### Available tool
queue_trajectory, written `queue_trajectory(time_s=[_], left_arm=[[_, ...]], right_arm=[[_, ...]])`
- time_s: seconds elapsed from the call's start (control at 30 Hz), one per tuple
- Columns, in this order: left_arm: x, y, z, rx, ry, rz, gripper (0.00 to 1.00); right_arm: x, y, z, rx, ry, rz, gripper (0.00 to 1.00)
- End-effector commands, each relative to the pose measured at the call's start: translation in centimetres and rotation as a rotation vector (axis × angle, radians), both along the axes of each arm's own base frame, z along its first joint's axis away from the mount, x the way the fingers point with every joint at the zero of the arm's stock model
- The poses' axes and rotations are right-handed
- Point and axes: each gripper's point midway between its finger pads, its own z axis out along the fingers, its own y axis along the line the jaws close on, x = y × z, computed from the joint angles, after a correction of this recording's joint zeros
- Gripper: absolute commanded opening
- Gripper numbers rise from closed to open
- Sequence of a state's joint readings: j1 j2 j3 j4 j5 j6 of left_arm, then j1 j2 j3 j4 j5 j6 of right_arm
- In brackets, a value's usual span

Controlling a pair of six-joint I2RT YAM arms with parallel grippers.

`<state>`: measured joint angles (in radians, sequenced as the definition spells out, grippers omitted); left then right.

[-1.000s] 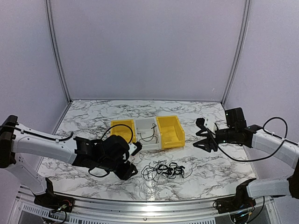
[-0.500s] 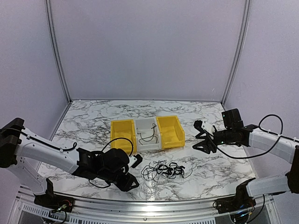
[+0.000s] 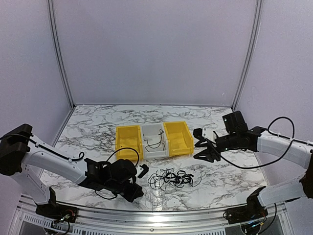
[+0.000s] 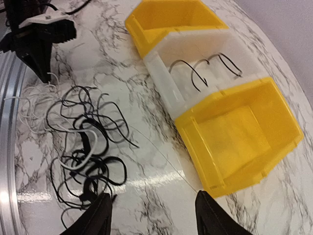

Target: Untangle the cables

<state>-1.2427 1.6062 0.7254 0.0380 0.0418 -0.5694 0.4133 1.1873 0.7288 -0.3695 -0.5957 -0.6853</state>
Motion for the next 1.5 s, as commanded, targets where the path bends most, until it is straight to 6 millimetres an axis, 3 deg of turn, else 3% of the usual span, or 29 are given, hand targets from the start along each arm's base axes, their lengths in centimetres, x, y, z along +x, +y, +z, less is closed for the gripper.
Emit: queue_trajectory(time_s=[0.0, 0.17, 0.3, 0.53, 0.63, 0.77, 0.93, 1.03, 1.2, 1.3, 1.37, 1.47], left_arm=[[0.8, 0.3, 1.7, -0.047, -0.052, 0.037, 0.00], [2.5, 0.8, 6.2, -0.150, -0.167, 0.109, 0.00], [3.7, 1.8, 10.3, -0.267, -0.251, 0.187, 0.00], [4.1, 3.2, 16.2, -0.421, -0.331, 0.239, 0.00], [4.2, 3.7, 18.6, -0.460, -0.365, 0.245, 0.00], [4.8, 4.9, 22.7, -0.434, -0.452, 0.252, 0.00], [5.7, 7.3, 31.7, -0.468, -0.619, 0.281, 0.00], [5.9, 9.1, 38.1, -0.508, -0.715, 0.303, 0.00], [5.3, 11.6, 47.1, -0.628, -0.821, 0.327, 0.00], [5.1, 12.9, 50.9, -0.667, -0.879, 0.341, 0.00], [5.1, 13.9, 53.0, -0.688, -0.915, 0.364, 0.00], [5.2, 14.8, 55.0, -0.689, -0.962, 0.386, 0.00]], right_arm=[[-3.3, 5.3, 0.8, -0.059, -0.028, 0.214, 0.59], [-5.7, 9.7, 0.6, -0.032, 0.070, 0.357, 0.64], [-6.8, 12.1, 0.1, 0.034, 0.145, 0.429, 0.69], [-8.2, 15.3, -2.9, 0.063, 0.291, 0.485, 0.74], [-8.5, 15.8, -4.8, 0.038, 0.314, 0.482, 0.76], [-8.0, 15.8, -6.4, 0.005, 0.316, 0.437, 0.70], [-8.0, 15.0, -8.4, -0.046, 0.323, 0.417, 0.50], [-8.3, 14.6, -9.8, -0.081, 0.359, 0.422, 0.29], [-8.1, 14.4, -10.7, -0.109, 0.378, 0.419, 0.17], [-7.9, 14.1, -10.9, -0.116, 0.385, 0.410, 0.18], [-7.6, 13.9, -10.8, -0.115, 0.384, 0.400, 0.26], [-6.8, 13.4, -10.6, -0.110, 0.381, 0.374, 0.30]])
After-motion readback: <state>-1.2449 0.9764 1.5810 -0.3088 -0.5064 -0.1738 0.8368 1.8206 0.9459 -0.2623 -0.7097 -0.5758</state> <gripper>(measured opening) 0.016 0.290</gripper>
